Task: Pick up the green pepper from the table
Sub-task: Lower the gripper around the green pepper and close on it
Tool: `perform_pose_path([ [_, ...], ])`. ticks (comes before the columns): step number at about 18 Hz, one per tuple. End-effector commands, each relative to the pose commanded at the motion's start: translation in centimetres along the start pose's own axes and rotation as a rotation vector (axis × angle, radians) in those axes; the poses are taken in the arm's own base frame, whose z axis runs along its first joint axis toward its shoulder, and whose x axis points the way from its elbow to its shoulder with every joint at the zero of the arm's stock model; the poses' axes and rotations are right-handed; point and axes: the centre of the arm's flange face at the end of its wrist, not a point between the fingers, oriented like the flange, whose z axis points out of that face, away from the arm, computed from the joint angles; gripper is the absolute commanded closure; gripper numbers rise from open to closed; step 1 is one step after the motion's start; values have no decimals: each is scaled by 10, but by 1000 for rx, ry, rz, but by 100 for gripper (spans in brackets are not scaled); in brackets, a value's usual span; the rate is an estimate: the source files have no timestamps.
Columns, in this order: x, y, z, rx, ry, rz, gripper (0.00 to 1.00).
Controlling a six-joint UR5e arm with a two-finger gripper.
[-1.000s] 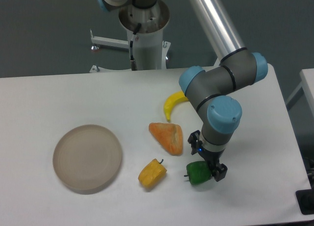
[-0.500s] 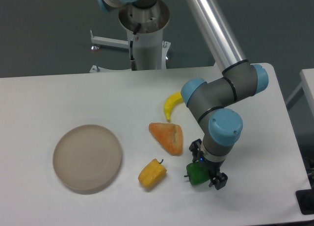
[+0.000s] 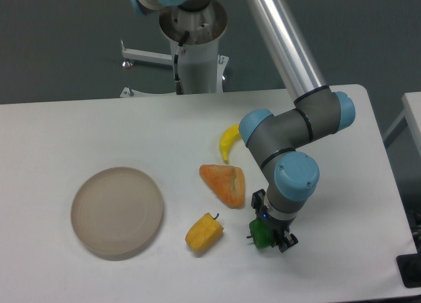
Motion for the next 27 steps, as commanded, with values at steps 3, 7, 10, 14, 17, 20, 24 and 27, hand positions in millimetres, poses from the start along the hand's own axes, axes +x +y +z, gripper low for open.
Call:
perform_pose_path([
  [3, 1, 4, -7, 0, 1, -5, 67],
  [7, 2, 4, -9, 0, 1, -5, 67],
  [10, 2, 4, -11, 0, 3, -5, 67],
  [14, 2, 5, -14, 0, 0, -6, 67],
  [17, 3, 5, -15, -2, -2, -8, 67],
  [20, 4, 5, -16, -2, 6, -8, 66],
  [24, 6, 5, -19, -3, 12, -8, 66],
  [27, 6, 6, -20, -3, 12, -10, 66],
])
